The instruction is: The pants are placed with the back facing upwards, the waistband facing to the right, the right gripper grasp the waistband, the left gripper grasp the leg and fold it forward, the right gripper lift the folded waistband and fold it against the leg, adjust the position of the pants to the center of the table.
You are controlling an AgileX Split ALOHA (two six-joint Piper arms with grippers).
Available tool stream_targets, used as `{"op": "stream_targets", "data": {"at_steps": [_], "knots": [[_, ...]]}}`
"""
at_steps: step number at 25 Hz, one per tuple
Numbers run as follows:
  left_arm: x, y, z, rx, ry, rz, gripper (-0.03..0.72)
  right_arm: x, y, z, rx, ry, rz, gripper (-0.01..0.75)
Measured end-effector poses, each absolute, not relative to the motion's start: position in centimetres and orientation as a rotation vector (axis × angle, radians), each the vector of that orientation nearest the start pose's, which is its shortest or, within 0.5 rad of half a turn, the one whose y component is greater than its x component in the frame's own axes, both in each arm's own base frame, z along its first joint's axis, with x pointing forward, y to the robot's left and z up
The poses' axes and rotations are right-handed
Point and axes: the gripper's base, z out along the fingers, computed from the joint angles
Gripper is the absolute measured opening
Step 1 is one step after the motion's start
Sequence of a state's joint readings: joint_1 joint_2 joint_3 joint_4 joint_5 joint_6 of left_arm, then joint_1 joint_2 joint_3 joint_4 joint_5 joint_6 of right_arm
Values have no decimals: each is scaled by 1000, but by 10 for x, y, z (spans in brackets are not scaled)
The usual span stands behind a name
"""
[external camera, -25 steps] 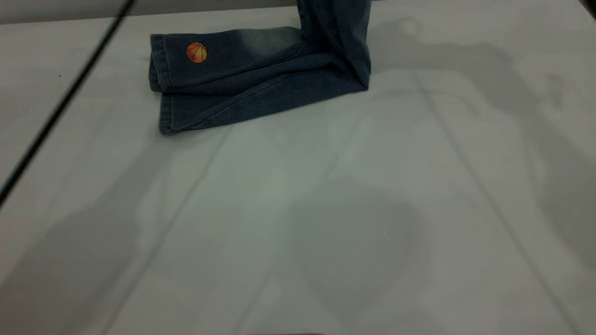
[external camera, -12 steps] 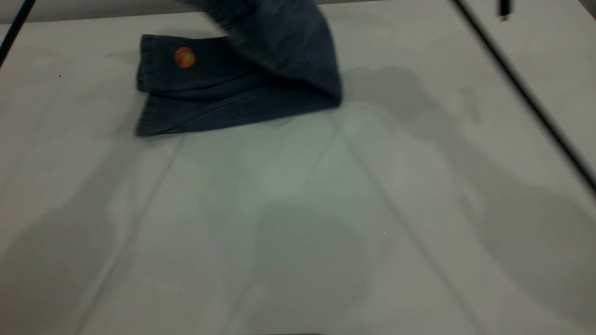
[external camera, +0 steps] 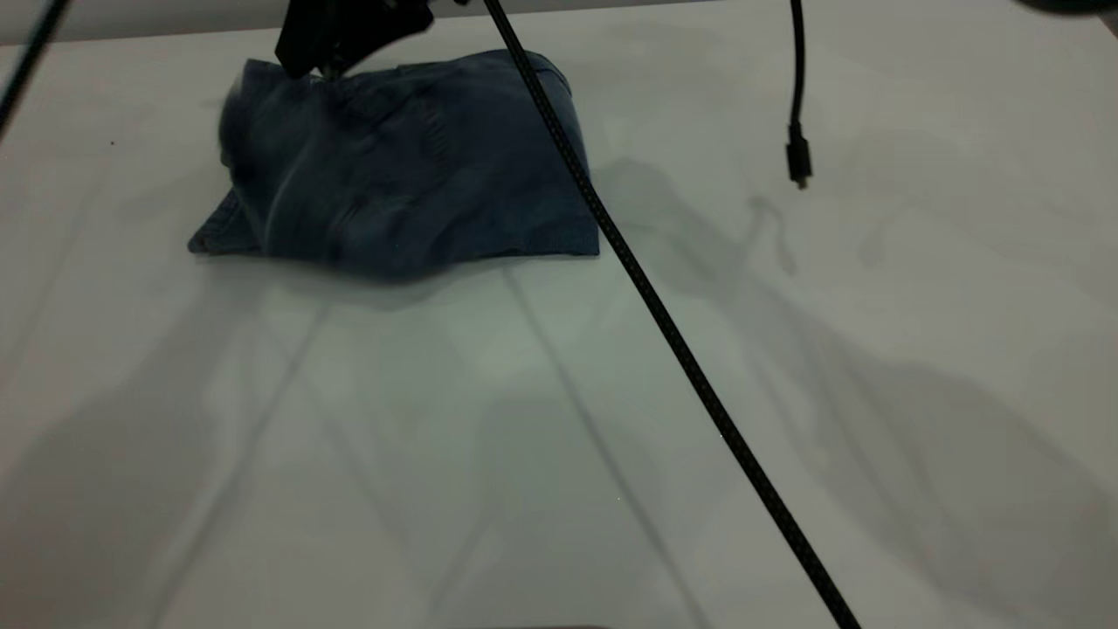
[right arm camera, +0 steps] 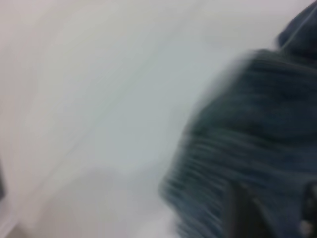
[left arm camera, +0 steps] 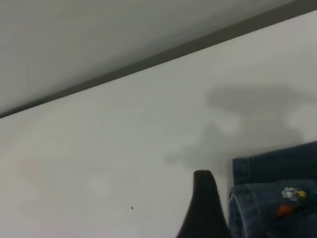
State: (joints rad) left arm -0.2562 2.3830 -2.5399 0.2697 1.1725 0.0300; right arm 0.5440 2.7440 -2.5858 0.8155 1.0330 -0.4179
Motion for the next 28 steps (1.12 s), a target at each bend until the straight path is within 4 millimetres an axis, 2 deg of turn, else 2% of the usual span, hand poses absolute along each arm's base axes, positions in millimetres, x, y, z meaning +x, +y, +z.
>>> {"op": "stream_targets", "data": {"at_steps": [4, 6, 8, 11, 16, 20, 24, 28], "knots": [[511, -113, 301, 383, 2439, 229, 504, 470, 341, 134, -734, 2365, 1076, 485], [511, -114, 300, 404, 2440, 213, 504, 474, 335, 134, -716, 2379, 1042, 580], [511, -117, 300, 445, 2440, 192, 504, 479, 321, 137, -722, 2420, 972, 626], [509, -122, 299, 502, 2440, 119, 504, 492, 282, 147, -689, 2543, 833, 634], [506, -138, 292, 565, 2453, -71, 504, 518, 192, 166, -463, 2706, 613, 591], [503, -155, 254, 661, 2547, -89, 504, 533, 138, 173, -305, 2730, 569, 582], [489, -174, 204, 853, 2663, -78, 504, 539, 109, 173, -228, 2735, 553, 582], [469, -189, 165, 1159, 2697, -63, 504, 540, 103, 173, -207, 2736, 553, 582]]}}
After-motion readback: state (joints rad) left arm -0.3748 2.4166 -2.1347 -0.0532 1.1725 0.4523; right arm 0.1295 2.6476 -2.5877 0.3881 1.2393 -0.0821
